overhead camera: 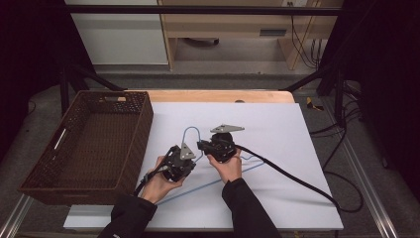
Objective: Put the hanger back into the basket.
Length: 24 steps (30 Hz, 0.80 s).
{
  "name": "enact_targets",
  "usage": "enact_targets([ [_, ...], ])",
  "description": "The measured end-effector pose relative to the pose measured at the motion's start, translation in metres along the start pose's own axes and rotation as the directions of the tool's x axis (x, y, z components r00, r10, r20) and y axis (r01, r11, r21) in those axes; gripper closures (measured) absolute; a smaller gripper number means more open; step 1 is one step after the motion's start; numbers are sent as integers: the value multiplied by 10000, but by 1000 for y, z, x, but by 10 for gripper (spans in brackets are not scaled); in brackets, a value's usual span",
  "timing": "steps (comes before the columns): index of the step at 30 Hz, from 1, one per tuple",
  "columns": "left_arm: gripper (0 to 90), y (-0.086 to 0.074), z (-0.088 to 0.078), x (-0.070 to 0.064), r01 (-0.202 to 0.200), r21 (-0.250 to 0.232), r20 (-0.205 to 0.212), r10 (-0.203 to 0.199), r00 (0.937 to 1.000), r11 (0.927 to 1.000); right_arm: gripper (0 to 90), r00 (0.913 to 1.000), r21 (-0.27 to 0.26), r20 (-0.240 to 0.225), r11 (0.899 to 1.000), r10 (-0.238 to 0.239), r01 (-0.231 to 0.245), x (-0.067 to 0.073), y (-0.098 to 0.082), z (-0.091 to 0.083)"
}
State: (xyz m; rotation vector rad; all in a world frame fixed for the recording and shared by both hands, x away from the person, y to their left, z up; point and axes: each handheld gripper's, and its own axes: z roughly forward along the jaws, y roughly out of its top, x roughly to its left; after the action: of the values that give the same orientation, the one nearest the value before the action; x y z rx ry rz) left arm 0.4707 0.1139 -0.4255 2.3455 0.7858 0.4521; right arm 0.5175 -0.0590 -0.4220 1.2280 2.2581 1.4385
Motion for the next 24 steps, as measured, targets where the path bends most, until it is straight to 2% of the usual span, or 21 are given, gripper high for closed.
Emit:
enact_targets([
  [2,868,0,-3,-1,8,-131,6,-8,10000,9999,771,9998,-48,50,9998,-182,182,1,-1,-5],
  [5,869,0,-8,-2,59,-426,79,-55,10000,9991,699,9997,-289,-96,9993,-234,231,0,-1,-18],
  [8,870,2,-15,-5,-6,-499,61,9,10000,9988,622,9985,-524,-306,9977,-449,432,-3,-1,-33],
  [13,870,5,-27,-6,4,-846,75,3,10000,9964,499,9947,-1211,-267,9880,-994,955,-6,-3,-65],
  [15,871,6,-32,-6,77,-1023,87,-69,9999,9947,443,9920,-1336,-231,9837,-1244,1203,-7,-4,-79],
  [18,871,7,-40,-5,108,-1285,85,-98,9999,9916,350,9904,-1406,108,9804,-1380,1381,-10,-7,-98],
  [19,871,8,-43,-5,93,-1373,37,-88,10000,9905,276,9892,-1464,327,9783,-1430,1463,-14,-11,-108],
  [20,871,8,-45,-5,68,-1418,21,-66,10000,9899,276,9887,-1459,375,9781,-1448,1488,-16,-12,-111],
  [21,871,9,-48,-5,57,-1482,-8,-59,10000,9889,220,9872,-1445,557,9771,-1494,1560,-19,-15,-116],
  [24,871,10,-56,-3,71,-1654,-50,-81,10000,9862,189,9844,-1422,797,9756,-1571,1672,-25,-20,-122],
])
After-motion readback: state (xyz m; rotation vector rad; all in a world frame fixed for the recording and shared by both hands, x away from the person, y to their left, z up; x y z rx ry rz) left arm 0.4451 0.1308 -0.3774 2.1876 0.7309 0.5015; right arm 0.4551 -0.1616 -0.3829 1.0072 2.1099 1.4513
